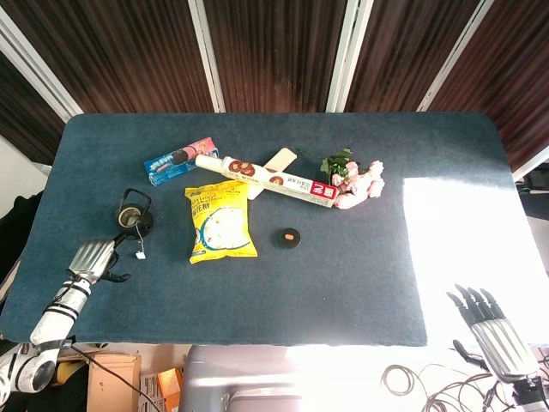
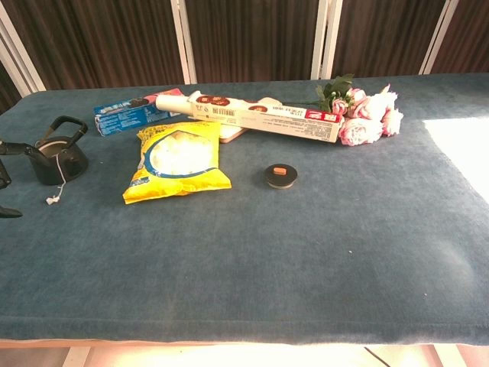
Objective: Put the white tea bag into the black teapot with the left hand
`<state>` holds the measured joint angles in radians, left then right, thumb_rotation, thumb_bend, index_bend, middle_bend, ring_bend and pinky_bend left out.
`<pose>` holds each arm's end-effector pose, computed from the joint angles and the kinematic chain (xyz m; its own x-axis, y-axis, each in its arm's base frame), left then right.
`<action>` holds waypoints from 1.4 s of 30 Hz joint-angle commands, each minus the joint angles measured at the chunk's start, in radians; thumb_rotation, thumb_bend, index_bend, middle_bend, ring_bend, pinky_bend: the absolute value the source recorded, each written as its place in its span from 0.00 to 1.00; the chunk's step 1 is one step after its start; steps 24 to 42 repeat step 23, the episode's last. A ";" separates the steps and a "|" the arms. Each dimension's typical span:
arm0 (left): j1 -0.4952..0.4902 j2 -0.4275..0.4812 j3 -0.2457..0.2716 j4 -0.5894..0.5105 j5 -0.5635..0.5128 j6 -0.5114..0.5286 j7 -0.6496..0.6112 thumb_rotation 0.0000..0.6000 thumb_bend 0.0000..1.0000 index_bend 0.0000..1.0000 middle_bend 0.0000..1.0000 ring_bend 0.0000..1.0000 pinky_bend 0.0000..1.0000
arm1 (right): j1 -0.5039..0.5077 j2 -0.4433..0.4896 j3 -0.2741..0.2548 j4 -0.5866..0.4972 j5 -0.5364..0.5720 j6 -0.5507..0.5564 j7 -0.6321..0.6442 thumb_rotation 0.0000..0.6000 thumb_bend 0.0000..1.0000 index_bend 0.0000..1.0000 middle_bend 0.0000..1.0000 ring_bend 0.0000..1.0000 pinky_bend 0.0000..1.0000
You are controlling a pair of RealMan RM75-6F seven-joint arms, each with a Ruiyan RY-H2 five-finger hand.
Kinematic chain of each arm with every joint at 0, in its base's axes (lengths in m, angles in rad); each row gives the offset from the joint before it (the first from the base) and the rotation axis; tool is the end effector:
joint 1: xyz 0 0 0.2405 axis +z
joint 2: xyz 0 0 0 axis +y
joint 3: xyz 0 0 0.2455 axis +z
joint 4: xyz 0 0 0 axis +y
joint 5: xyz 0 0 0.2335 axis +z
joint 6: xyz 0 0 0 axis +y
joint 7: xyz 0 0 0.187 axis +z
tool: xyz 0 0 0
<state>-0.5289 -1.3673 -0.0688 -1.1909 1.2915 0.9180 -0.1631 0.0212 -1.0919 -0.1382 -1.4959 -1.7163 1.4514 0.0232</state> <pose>-0.3178 0.3752 0.0333 0.3854 0.3213 0.8650 0.9220 -0.0973 -0.3746 -0.3369 -0.1537 0.1016 0.5105 -0.2457 0.8240 -0.8597 -0.1662 0.4830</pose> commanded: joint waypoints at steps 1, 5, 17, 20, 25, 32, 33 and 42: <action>0.043 0.047 0.014 -0.082 0.060 0.102 -0.020 1.00 0.00 0.24 1.00 1.00 1.00 | 0.000 -0.001 -0.001 0.000 -0.002 0.000 -0.001 1.00 0.30 0.00 0.00 0.00 0.00; 0.141 0.124 0.055 -0.203 0.172 0.309 -0.056 1.00 0.00 0.14 0.60 0.70 0.85 | -0.003 0.001 -0.001 -0.001 -0.004 0.008 0.002 1.00 0.30 0.00 0.00 0.00 0.00; 0.427 0.166 0.202 -0.242 0.374 0.713 0.058 1.00 0.00 0.01 0.00 0.00 0.11 | -0.017 0.004 -0.007 0.008 -0.029 0.045 0.009 1.00 0.30 0.00 0.00 0.00 0.00; 0.443 0.152 0.192 -0.239 0.389 0.742 0.090 1.00 0.00 0.01 0.00 0.00 0.11 | -0.023 0.004 -0.013 0.010 -0.044 0.058 0.008 1.00 0.30 0.00 0.00 0.00 0.00; 0.435 0.162 0.195 -0.249 0.377 0.698 0.070 1.00 0.00 0.01 0.00 0.00 0.11 | -0.025 0.003 -0.013 0.014 -0.047 0.063 0.010 1.00 0.30 0.00 0.00 0.00 0.00; 0.435 0.162 0.195 -0.249 0.377 0.698 0.070 1.00 0.00 0.01 0.00 0.00 0.11 | -0.025 0.003 -0.013 0.014 -0.047 0.063 0.010 1.00 0.30 0.00 0.00 0.00 0.00; 0.435 0.162 0.195 -0.249 0.377 0.698 0.070 1.00 0.00 0.01 0.00 0.00 0.11 | -0.025 0.003 -0.013 0.014 -0.047 0.063 0.010 1.00 0.30 0.00 0.00 0.00 0.00; 0.435 0.162 0.195 -0.249 0.377 0.698 0.070 1.00 0.00 0.01 0.00 0.00 0.11 | -0.025 0.003 -0.013 0.014 -0.047 0.063 0.010 1.00 0.30 0.00 0.00 0.00 0.00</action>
